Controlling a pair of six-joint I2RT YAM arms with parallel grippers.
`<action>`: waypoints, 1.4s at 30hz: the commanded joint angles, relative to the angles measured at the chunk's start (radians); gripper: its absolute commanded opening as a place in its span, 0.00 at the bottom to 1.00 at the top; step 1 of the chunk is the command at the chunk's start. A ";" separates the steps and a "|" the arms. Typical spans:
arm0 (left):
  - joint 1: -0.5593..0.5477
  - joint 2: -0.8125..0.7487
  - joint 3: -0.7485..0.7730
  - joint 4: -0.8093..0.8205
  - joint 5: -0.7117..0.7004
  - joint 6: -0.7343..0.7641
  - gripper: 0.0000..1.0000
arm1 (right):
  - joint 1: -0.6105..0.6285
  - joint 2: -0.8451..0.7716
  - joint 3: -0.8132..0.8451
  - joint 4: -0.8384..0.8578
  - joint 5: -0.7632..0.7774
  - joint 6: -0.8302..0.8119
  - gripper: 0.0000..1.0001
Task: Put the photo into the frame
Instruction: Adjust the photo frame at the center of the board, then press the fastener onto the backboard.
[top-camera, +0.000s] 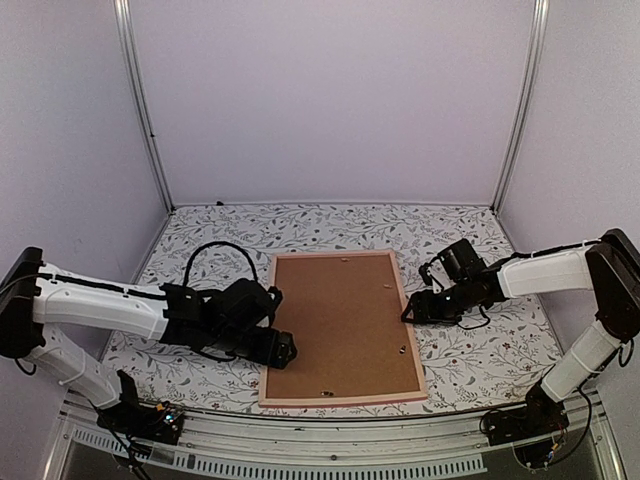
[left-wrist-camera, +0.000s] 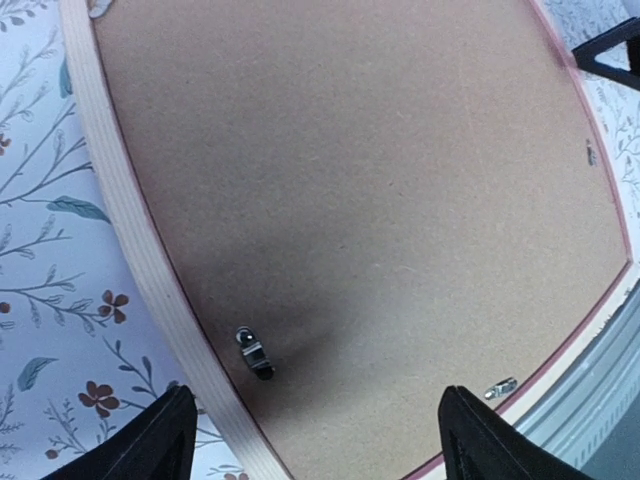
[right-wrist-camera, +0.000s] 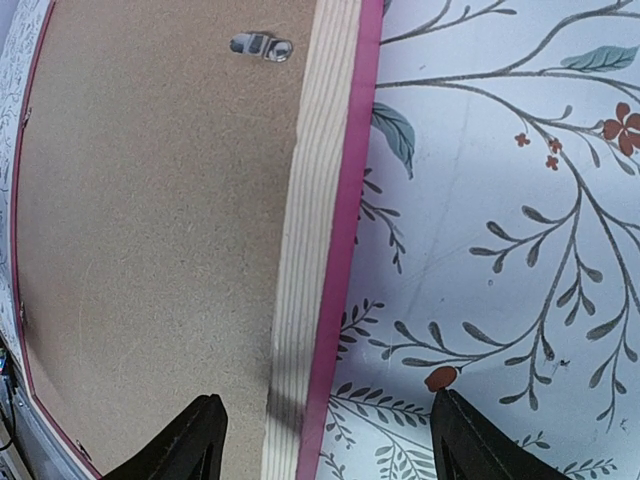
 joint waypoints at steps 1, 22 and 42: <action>-0.020 0.053 0.052 -0.130 -0.115 0.039 0.86 | 0.007 -0.008 0.000 0.018 -0.009 0.005 0.74; -0.016 0.197 0.056 -0.080 -0.135 0.058 0.58 | 0.008 0.014 -0.017 0.038 -0.026 0.007 0.74; 0.018 0.137 -0.037 0.051 -0.099 0.057 0.32 | 0.014 0.032 0.007 0.028 -0.033 0.005 0.73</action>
